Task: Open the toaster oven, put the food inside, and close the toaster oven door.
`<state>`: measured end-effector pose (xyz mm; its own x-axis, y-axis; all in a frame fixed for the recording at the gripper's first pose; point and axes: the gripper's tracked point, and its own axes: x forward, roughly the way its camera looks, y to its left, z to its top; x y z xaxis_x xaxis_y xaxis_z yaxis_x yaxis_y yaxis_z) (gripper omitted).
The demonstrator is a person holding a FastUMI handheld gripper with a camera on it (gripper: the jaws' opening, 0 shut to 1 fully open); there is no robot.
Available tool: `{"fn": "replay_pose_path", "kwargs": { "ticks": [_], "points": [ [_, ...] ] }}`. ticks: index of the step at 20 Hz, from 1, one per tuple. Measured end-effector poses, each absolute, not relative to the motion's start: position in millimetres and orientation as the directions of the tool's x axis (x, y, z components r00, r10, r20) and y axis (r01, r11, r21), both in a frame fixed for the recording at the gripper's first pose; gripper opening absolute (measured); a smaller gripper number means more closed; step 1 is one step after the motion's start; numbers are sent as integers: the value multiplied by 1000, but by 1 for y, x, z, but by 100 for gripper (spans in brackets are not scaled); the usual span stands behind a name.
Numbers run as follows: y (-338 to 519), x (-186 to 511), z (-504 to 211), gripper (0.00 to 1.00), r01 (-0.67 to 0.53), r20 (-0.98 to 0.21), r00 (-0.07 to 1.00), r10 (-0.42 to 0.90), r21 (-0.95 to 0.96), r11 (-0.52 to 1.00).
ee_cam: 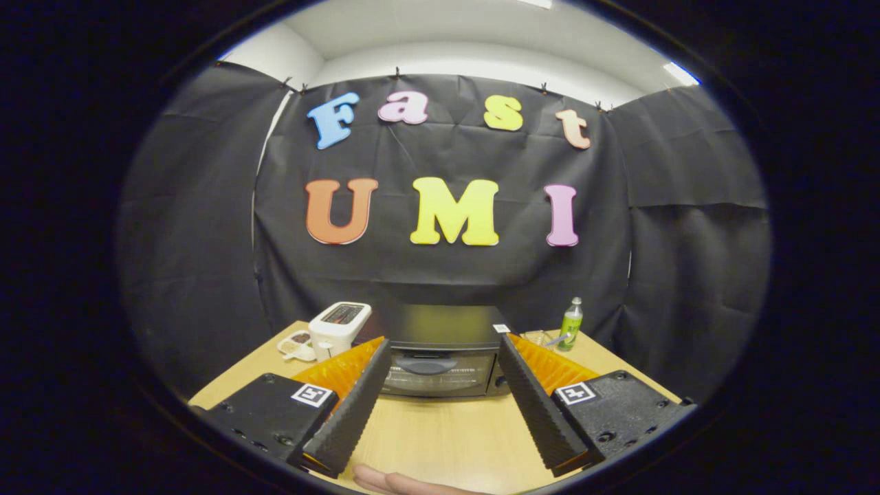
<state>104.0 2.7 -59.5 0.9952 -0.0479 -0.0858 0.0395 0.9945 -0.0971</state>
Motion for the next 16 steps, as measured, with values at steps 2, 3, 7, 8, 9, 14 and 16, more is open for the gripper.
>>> {"fn": "replay_pose_path", "kwargs": {
  "ticks": [2,3,7,8,9,14,16],
  "points": [
    [-4,130,-76,100,57,-127,990,-68,-92,994],
    [-4,144,-84,100,57,-143,987,-70,-96,994],
    [-15,195,-101,100,90,-159,981,-114,-154,984],
    [-19,207,-104,100,105,-160,978,-133,-170,980],
    [-21,219,-112,100,112,-166,976,-142,-178,978],
    [1,261,-144,100,33,-226,972,-62,-131,991],
    [8,271,-149,100,9,-230,973,-30,-92,996]
  ]
}}
